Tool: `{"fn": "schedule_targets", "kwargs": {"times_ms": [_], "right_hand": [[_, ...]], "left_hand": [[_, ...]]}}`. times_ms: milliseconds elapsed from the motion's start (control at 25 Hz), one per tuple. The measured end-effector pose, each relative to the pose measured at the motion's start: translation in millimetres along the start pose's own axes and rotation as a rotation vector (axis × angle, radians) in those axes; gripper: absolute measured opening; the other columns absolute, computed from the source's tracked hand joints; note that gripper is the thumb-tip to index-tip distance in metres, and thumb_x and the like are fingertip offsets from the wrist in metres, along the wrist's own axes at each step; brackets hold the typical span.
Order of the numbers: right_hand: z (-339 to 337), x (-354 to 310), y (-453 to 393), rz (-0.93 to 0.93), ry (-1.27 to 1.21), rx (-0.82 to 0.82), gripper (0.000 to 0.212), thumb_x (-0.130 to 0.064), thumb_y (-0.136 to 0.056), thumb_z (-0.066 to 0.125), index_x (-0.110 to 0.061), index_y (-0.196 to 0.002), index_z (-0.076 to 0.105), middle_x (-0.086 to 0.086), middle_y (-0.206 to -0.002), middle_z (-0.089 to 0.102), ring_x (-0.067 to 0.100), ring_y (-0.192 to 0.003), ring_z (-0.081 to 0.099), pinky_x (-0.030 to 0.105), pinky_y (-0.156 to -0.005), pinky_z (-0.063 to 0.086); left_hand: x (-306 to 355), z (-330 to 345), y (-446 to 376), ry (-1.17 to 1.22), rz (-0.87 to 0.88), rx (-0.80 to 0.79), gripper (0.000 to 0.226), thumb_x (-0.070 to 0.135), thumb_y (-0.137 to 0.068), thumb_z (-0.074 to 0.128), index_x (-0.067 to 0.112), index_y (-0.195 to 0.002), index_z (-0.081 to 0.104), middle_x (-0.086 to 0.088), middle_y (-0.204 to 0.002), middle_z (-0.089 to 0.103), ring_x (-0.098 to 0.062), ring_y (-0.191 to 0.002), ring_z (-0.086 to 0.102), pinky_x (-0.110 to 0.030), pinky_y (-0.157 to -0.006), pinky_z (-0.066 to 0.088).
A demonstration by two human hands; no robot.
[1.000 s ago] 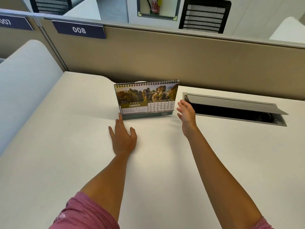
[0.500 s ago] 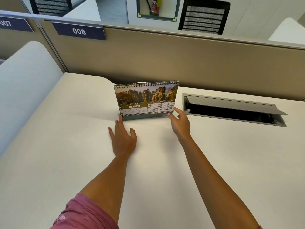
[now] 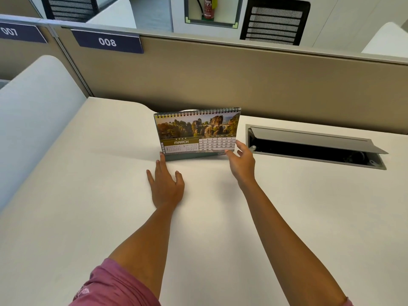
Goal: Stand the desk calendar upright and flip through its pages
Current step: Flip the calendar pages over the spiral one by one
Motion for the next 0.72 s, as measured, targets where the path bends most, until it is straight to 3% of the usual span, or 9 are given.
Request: {"fn": "schedule_targets", "kwargs": {"times_ms": [200, 560, 720], "right_hand": [[-4, 10, 4, -0.006, -0.084, 0.111, 0.043, -0.025, -0.093, 0.063, -0.014, -0.134, 0.057, 0.007, -0.139, 0.057, 0.026, -0.127, 0.054, 0.04, -0.099, 0.049], [-14, 7, 8, -0.105, -0.143, 0.267, 0.03, -0.024, -0.081, 0.078, -0.008, -0.105, 0.069, 0.008, -0.102, 0.074, 0.013, -0.084, 0.068, 0.012, -0.066, 0.055], [-15, 8, 8, -0.115, -0.128, 0.27, 0.028, -0.022, -0.078, 0.08, -0.005, -0.099, 0.072, 0.01, -0.095, 0.075, 0.013, -0.08, 0.071, 0.016, -0.067, 0.057]], "left_hand": [[-3, 2, -1, -0.016, -0.035, -0.006, 0.069, 0.03, -0.097, 0.05, 0.026, -0.156, 0.014, -0.002, -0.161, 0.028, -0.028, -0.151, 0.012, -0.046, -0.125, 0.004], [-3, 3, -3, -0.026, -0.026, -0.016, 0.069, 0.031, -0.097, 0.049, 0.026, -0.156, 0.014, -0.003, -0.161, 0.028, -0.027, -0.151, 0.016, -0.044, -0.124, 0.002], [-1, 1, 0, -0.023, -0.031, -0.011, 0.07, 0.03, -0.097, 0.05, 0.026, -0.156, 0.014, -0.003, -0.161, 0.028, -0.028, -0.151, 0.013, -0.046, -0.124, 0.004]]}}
Point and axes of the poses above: each hand's wrist, its own y-axis away from the middle knuckle, its own z-axis out of the palm, x = y × z, the point moved 5 cm from there along -y, towards the middle knuckle
